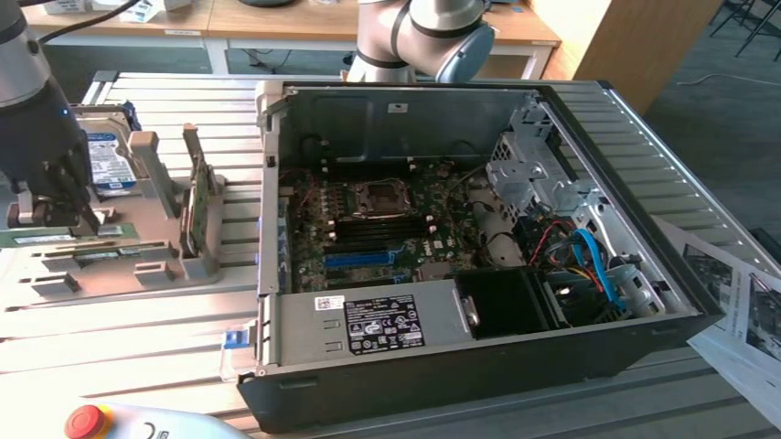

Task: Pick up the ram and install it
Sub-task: 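Pick up the ram and move it above insertion slot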

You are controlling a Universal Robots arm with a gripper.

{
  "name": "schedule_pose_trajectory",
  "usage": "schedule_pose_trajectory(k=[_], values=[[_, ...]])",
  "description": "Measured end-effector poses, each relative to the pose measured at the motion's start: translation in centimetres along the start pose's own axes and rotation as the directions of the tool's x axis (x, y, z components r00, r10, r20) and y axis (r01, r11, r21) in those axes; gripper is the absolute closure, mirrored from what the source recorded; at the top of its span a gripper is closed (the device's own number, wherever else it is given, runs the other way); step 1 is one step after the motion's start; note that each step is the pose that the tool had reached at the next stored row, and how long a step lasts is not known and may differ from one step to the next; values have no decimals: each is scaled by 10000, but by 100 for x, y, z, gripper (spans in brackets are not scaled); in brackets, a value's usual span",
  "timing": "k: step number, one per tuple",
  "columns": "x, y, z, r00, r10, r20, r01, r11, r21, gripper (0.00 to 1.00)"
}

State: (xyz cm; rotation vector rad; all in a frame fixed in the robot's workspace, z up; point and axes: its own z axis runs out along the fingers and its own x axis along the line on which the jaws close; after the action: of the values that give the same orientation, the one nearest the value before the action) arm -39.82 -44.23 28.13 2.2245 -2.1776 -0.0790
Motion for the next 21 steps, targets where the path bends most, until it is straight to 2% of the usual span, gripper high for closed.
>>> schedule_pose_trajectory(k=[21], values=[[-6,20,-367,10000,4,-61,-5,10000,-85,88]])
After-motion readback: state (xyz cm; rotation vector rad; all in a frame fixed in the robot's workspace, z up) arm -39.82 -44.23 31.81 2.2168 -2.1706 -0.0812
